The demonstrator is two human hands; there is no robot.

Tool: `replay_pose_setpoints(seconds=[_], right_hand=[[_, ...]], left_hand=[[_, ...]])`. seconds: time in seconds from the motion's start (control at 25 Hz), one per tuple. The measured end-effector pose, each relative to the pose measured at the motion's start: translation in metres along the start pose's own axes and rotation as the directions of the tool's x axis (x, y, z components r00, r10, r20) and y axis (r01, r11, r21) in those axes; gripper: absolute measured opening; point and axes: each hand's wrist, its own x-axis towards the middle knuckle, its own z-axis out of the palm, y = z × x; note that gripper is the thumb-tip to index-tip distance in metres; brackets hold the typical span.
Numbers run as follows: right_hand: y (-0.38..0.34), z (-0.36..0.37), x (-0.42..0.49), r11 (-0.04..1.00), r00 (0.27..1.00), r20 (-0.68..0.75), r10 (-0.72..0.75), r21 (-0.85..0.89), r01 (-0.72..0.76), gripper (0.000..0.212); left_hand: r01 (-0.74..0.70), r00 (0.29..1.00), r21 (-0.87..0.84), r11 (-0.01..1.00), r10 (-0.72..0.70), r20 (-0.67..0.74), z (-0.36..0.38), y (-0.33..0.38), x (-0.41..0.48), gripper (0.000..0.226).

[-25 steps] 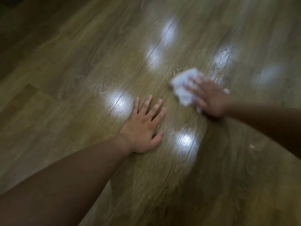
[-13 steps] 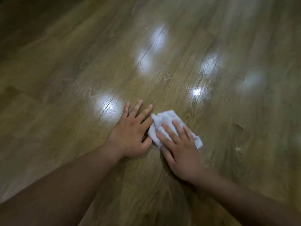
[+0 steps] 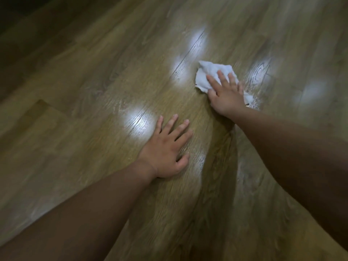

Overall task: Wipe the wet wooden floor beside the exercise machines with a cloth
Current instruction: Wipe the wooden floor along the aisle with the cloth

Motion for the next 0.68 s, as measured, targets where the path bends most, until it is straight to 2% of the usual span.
replay_pose_setpoints(seconds=[0.08, 0.52, 0.68], right_hand=[[-0.001, 0.005, -0.008, 1.000, 1.000, -0.030, -0.001, 0.003, 0.001, 0.051], [0.005, 0.004, -0.010, 0.998, 0.998, -0.006, -0.056, 0.009, 0.056, 0.051], [-0.002, 0.010, -0.037, 0.996, 0.996, -0.012, -0.093, -0.006, 0.093, 0.050]], left_hand=[[-0.013, 1.000, -0.005, 1.000, 0.013, -0.005, 0.000, -0.001, 0.001, 0.069], [-0.010, 0.999, -0.036, 0.999, 0.009, -0.031, 0.001, 0.001, -0.001, 0.065], [-0.005, 0.999, -0.065, 0.998, 0.003, -0.035, 0.002, 0.000, 0.000, 0.063]])
